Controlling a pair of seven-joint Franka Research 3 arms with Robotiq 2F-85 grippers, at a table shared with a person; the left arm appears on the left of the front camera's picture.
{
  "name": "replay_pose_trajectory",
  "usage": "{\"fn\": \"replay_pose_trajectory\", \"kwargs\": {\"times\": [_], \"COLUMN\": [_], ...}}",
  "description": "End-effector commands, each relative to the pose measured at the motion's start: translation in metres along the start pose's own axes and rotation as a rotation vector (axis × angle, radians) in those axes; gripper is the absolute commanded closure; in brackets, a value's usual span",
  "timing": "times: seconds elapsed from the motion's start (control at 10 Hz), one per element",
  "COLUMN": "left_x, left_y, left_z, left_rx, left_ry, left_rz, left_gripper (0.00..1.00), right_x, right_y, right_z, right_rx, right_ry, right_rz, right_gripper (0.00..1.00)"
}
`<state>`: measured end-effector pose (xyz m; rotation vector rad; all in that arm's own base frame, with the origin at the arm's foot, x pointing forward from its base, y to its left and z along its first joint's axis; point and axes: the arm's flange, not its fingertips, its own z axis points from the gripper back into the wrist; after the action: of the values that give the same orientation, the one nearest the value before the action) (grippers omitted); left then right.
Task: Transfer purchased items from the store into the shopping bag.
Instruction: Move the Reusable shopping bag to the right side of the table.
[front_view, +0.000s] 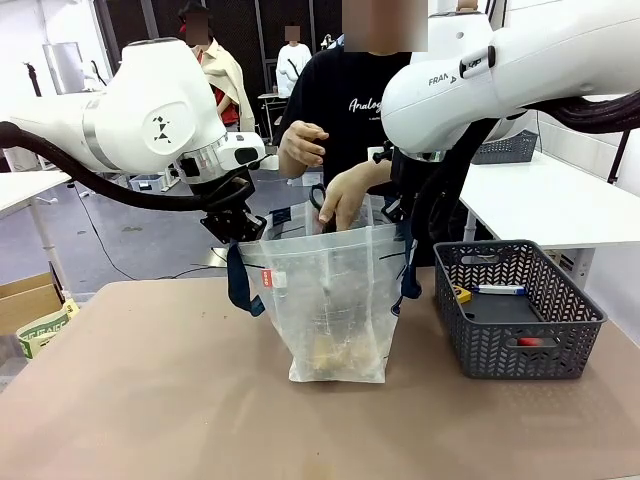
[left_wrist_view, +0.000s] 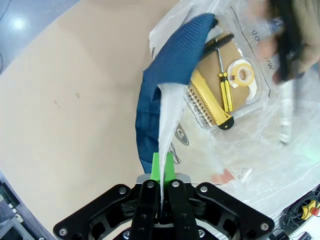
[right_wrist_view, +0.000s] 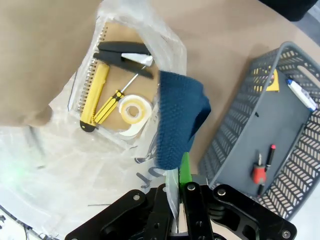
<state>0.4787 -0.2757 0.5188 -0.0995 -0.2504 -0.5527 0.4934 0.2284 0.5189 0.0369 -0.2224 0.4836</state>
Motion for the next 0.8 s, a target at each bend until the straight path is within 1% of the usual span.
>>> {"fn": "replay_pose_trajectory", "kwargs": {"times": [0.0, 0.7], "left_x": [-0.0002, -0.0002], "left_y": [0.0008, 0.0008], "left_z": [-0.0002, -0.0002], "left_rx": [0.005, 0.005], "left_ry": [-0.005, -0.005], "left_rz": [0.014, 0.014], "left_gripper": [1.0, 1.0], "right_x": [-0.0001, -0.0001], "right_y": [-0.0008, -0.0008], "right_z": [0.0001, 0.0001], "right_rx": [0.0, 0.0], "right_ry": [0.0, 0.0], "right_rz": [-0.002, -0.002], "right_gripper": [1.0, 1.0]}}
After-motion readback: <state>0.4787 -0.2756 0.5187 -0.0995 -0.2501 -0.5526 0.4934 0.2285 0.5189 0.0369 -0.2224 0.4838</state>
